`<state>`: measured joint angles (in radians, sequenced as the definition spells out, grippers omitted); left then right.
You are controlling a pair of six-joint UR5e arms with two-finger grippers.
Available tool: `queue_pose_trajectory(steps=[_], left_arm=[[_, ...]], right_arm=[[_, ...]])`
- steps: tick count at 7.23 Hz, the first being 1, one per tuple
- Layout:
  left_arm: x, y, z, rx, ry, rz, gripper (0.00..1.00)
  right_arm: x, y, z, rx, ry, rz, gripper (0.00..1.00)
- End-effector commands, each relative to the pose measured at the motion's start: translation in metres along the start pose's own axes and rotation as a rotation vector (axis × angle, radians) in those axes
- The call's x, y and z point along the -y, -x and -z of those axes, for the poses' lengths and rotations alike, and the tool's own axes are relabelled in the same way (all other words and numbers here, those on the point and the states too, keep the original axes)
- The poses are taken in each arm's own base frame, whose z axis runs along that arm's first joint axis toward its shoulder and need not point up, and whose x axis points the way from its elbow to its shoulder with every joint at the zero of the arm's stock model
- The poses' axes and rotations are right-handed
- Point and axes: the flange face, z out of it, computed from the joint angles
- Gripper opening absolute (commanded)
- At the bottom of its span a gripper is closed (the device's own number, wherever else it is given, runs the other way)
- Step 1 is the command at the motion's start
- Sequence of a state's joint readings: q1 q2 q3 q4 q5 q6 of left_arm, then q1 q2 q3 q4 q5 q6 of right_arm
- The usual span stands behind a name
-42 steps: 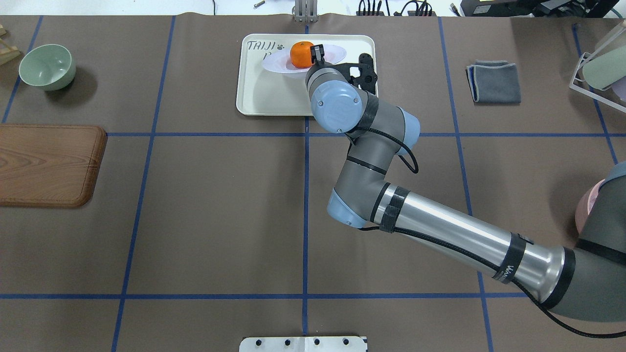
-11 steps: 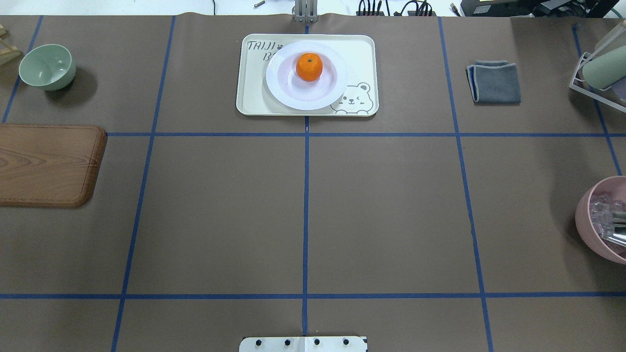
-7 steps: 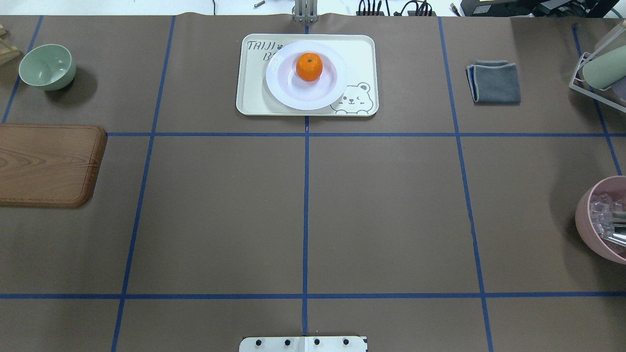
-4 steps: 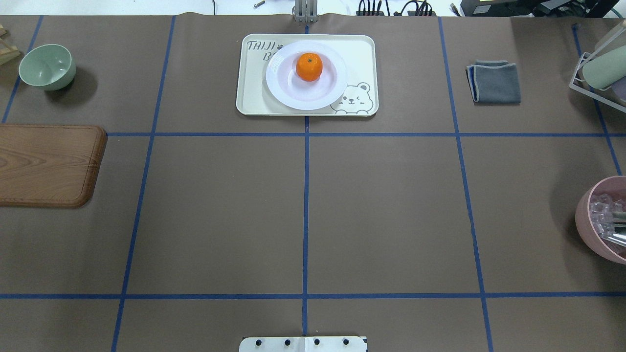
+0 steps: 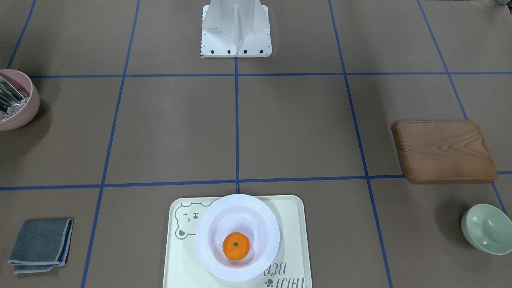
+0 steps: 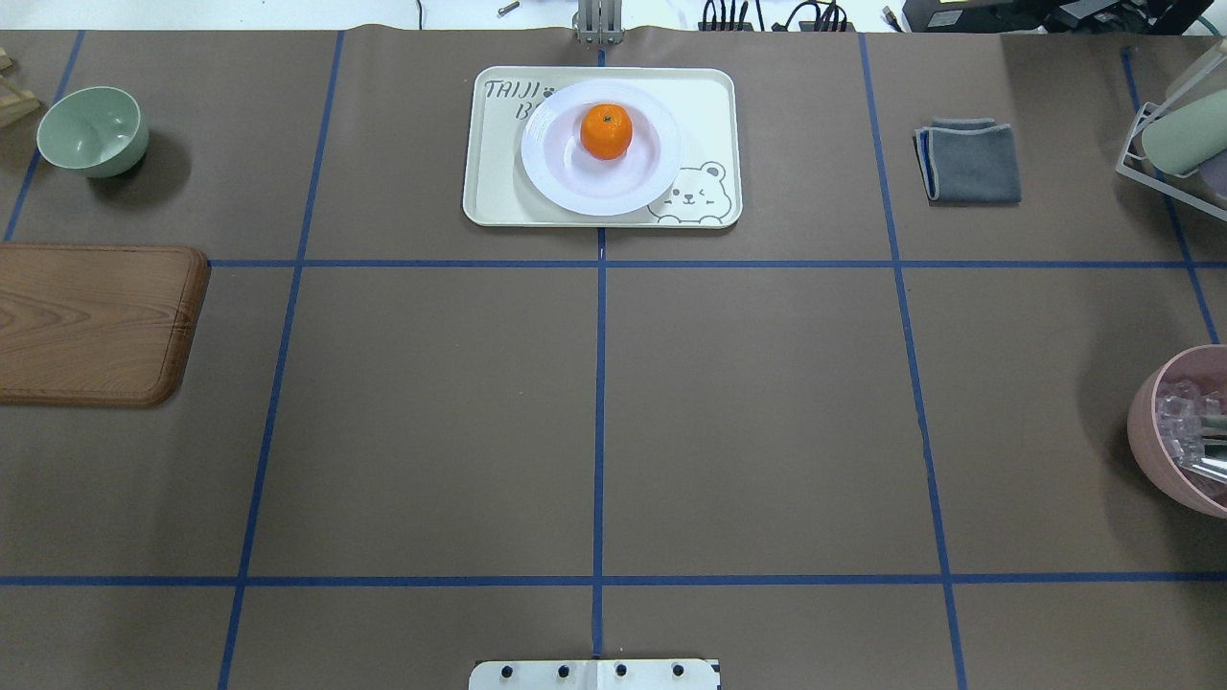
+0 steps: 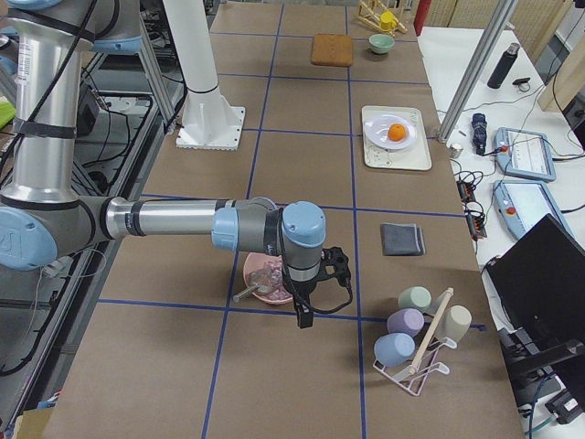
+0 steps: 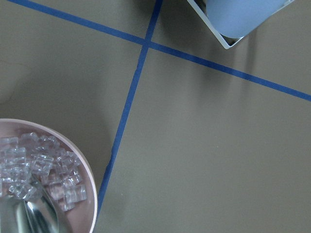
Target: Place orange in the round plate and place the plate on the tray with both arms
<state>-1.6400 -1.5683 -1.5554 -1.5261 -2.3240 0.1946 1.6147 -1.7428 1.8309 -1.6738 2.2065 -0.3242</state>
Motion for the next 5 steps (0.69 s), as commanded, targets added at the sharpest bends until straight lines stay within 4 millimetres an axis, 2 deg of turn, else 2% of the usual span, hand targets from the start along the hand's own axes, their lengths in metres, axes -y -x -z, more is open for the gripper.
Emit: queue_pose_trajectory(steps=[1, 5], left_arm=[[-0.0009, 0.0, -0.0003, 0.0, 0.0, 0.0, 0.99], [-0.0007, -0.0005, 0.0003, 0.0, -0.001, -0.001, 0.99]], right_arm=[[0.0021, 0.0024, 0.0037, -0.005, -0.007, 0.006, 1.0], [0.0033, 0.0055, 0.0067, 0.004, -0.016, 0.009, 1.0]])
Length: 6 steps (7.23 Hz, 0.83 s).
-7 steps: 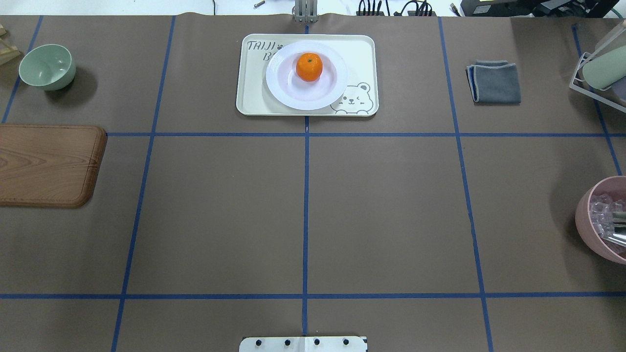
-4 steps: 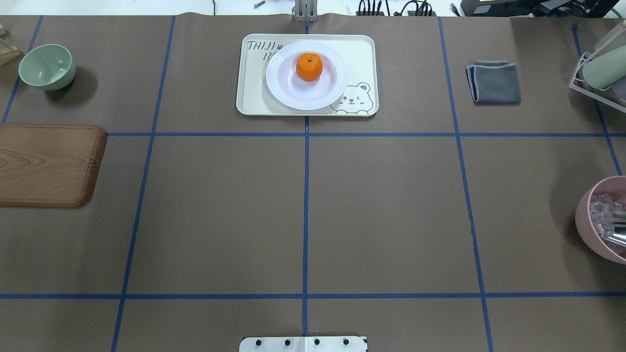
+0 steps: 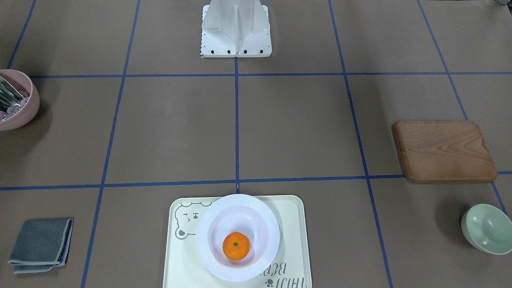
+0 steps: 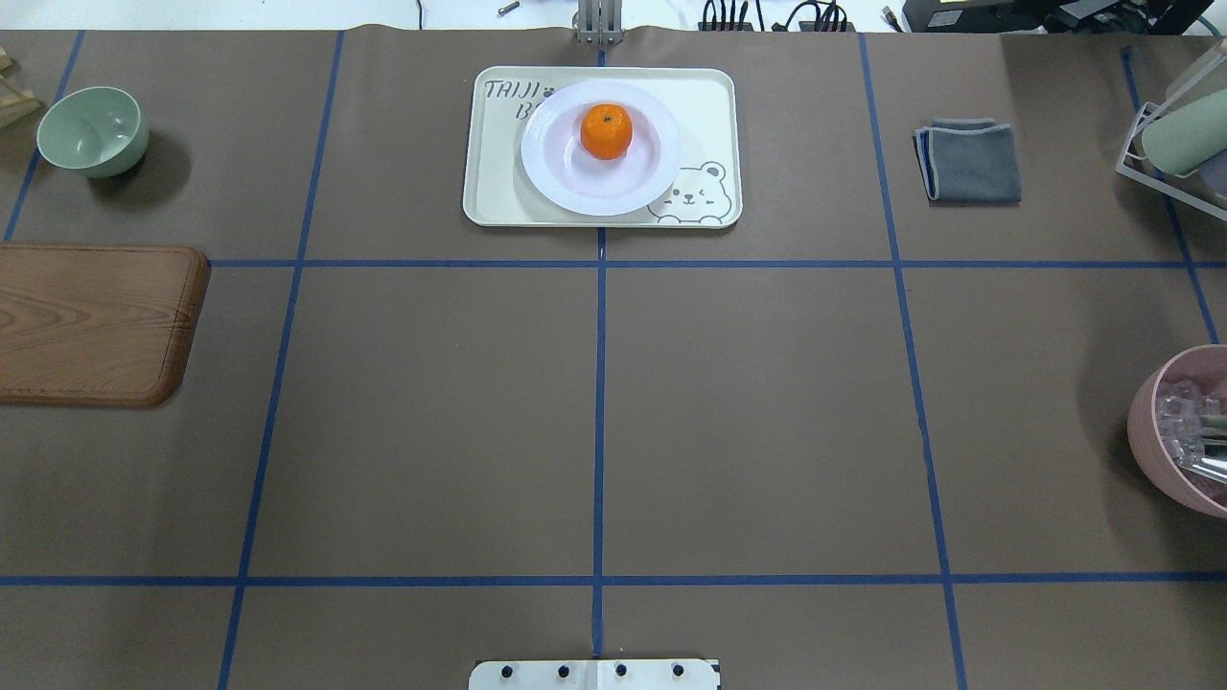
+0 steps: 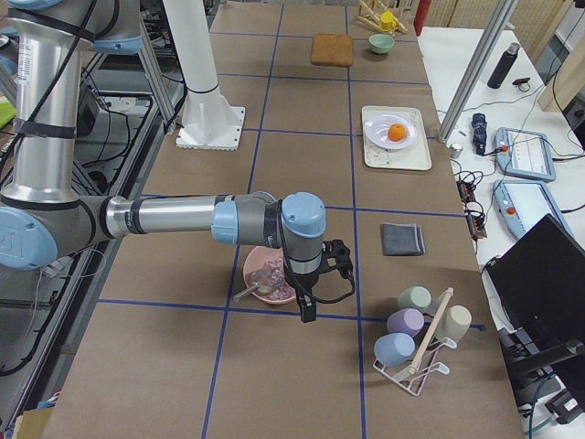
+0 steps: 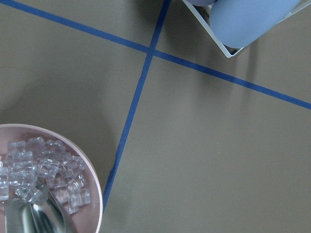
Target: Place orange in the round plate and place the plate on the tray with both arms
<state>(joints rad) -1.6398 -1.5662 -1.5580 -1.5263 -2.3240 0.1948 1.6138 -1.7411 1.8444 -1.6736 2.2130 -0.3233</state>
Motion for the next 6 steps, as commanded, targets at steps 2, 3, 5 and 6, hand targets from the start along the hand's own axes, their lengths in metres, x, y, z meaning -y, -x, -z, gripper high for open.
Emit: queue_pose_trajectory(steps=[2, 3, 5, 6], left_arm=[[0.0003, -0.0007, 0.0007, 0.0, -0.001, -0.001, 0.99], [0.0006, -0.0016, 0.0018, 0.001, -0.004, -0.004, 0.99], [0.0006, -0.0016, 0.0018, 0.001, -0.004, -0.004, 0.99], [0.0005, -0.0016, 0.0017, 0.001, -0.003, -0.002, 0.99]], right_arm=[[0.0012, 0.0027, 0.0034, 0.001, -0.008, 0.006, 1.0], [0.0013, 0.0028, 0.0034, 0.003, -0.008, 0.004, 1.0], [0.0022, 0.005, 0.0063, 0.003, -0.013, 0.008, 1.0], [0.0024, 0.0057, 0.0069, 0.005, -0.015, 0.009, 1.0]])
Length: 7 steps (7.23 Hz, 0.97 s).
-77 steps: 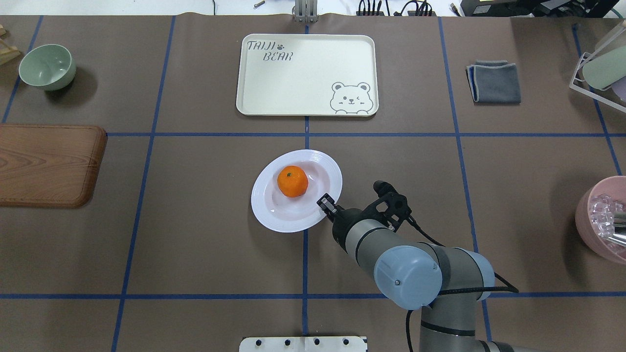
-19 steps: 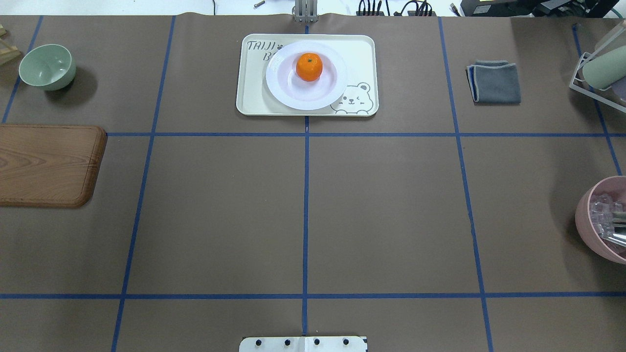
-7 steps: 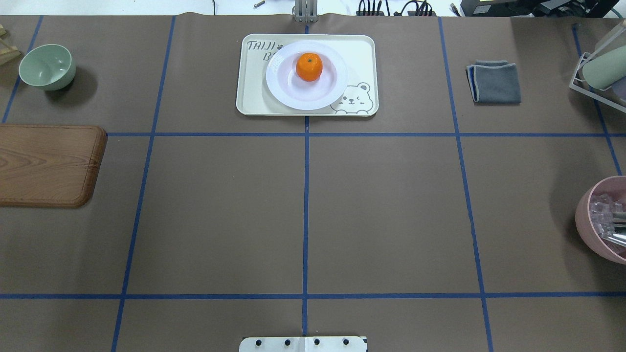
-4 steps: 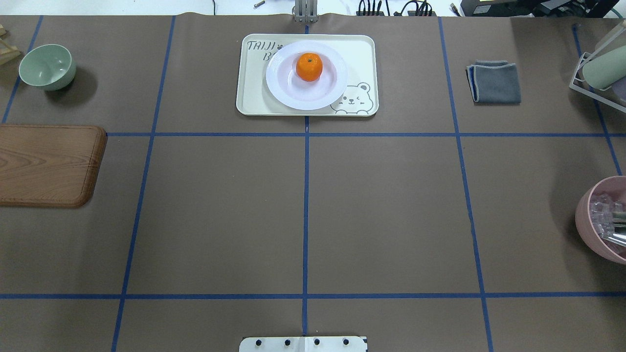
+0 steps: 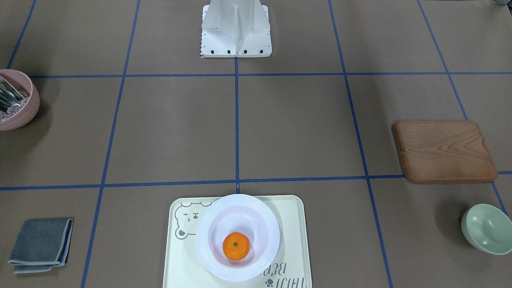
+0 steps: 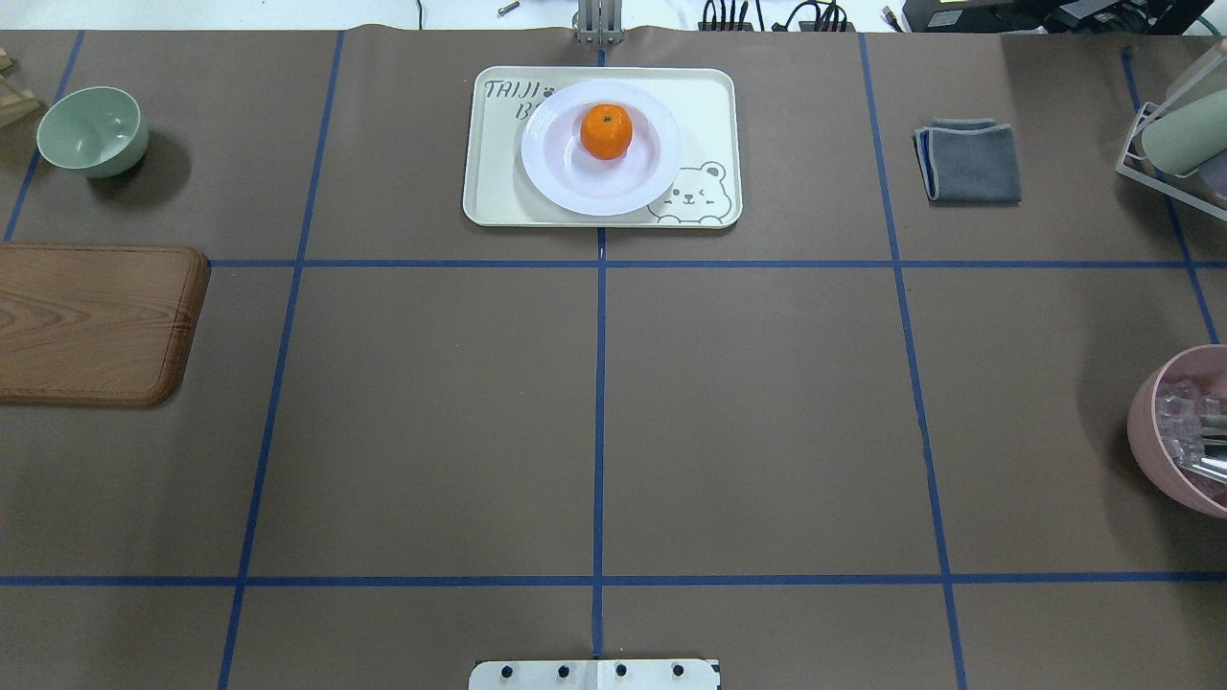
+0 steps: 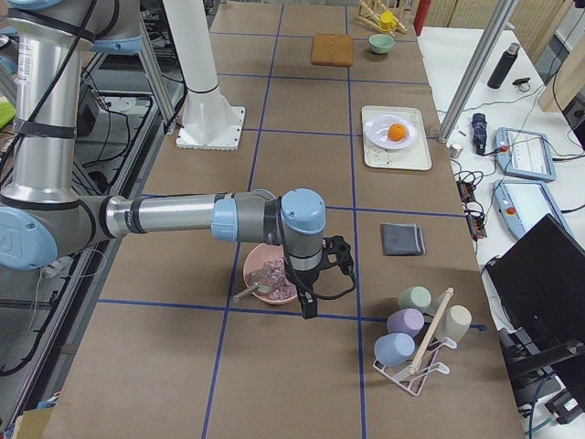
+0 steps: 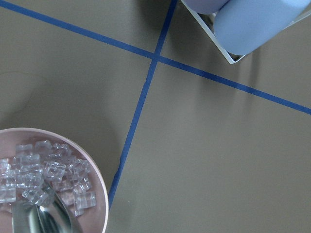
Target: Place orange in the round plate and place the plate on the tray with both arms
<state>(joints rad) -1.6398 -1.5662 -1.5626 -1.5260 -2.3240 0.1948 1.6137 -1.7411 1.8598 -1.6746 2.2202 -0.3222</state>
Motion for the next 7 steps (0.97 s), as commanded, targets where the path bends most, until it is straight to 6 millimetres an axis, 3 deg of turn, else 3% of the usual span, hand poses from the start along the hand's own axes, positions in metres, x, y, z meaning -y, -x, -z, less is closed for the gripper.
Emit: queue_pose_trajectory(steps=[1, 7], left_arm=[[0.0, -0.0001, 0.0001, 0.0, 0.0, 0.0, 0.99], [0.0, -0.0001, 0.0001, 0.0, 0.0, 0.0, 0.99]], right_arm=[[0.0007, 0.002, 0.0009, 0.013, -0.006, 0.001, 1.0], [-0.0004, 0.0031, -0.0001, 0.027, -0.008, -0.001, 1.0]])
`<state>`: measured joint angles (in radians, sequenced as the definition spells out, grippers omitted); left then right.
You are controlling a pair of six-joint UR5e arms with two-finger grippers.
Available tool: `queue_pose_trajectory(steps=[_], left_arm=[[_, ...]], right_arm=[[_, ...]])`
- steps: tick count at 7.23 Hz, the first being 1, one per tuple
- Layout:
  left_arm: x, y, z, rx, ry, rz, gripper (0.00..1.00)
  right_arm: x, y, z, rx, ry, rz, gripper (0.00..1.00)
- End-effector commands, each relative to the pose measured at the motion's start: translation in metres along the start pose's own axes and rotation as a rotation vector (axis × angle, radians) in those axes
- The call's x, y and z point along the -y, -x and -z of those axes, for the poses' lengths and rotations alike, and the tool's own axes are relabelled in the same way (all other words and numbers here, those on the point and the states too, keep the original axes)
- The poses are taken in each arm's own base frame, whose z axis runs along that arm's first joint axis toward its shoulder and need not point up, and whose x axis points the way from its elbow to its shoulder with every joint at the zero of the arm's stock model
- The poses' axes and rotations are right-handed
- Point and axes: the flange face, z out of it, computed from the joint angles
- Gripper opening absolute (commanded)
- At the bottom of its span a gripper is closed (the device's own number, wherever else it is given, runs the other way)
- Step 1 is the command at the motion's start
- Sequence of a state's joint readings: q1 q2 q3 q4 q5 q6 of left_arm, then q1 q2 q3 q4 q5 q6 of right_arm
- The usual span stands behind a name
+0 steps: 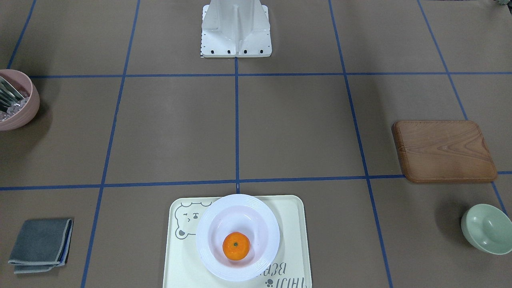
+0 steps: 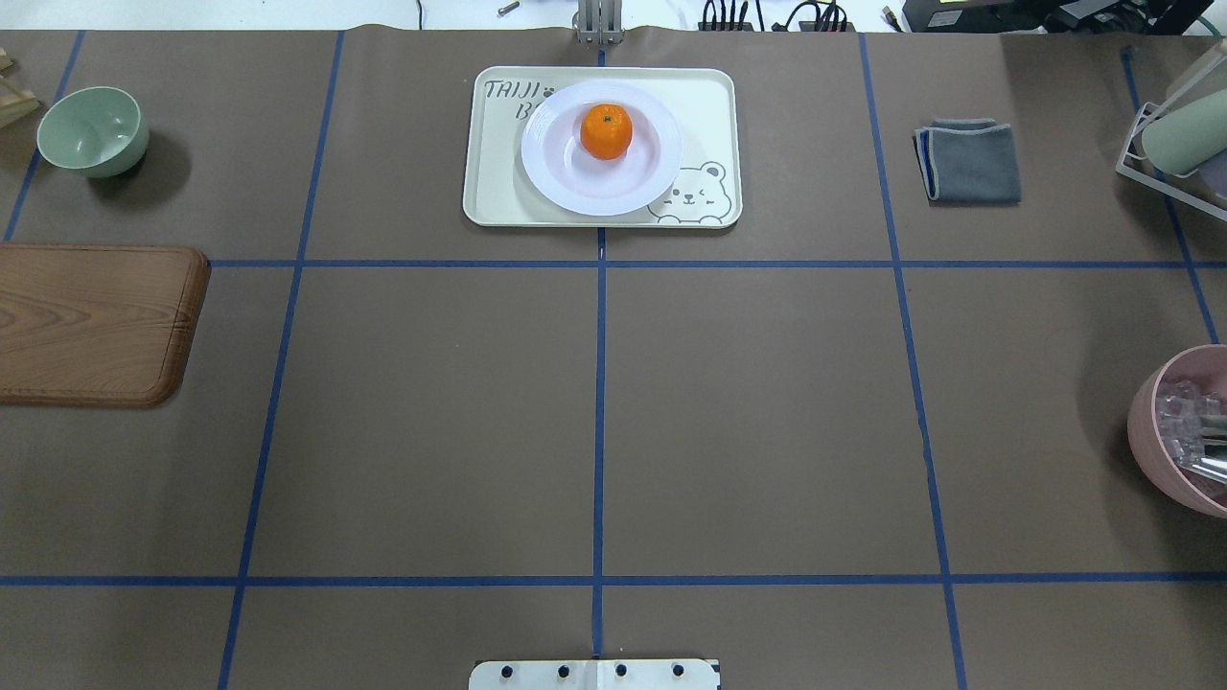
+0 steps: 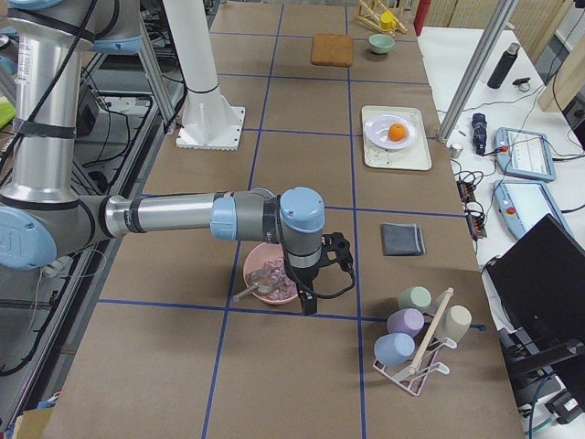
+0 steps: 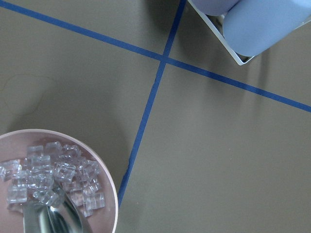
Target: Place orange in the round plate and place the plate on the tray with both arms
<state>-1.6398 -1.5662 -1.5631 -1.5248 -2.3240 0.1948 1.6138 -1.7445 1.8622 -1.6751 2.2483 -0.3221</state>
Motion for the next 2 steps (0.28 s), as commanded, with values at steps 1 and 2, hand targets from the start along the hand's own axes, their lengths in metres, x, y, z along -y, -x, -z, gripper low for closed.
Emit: queue_pose_trajectory(steps=[1, 2], left_arm=[[0.0, 0.0, 0.0, 0.0, 0.0, 0.0, 0.99], [0.0, 0.0, 0.0, 0.0, 0.0, 0.0, 0.99]], right_arm=[[-0.0006, -0.0001, -0.0004, 0.001, 0.001, -0.001, 1.0], [-0.0008, -0.0005, -0.0009, 0.001, 0.002, -0.002, 1.0]])
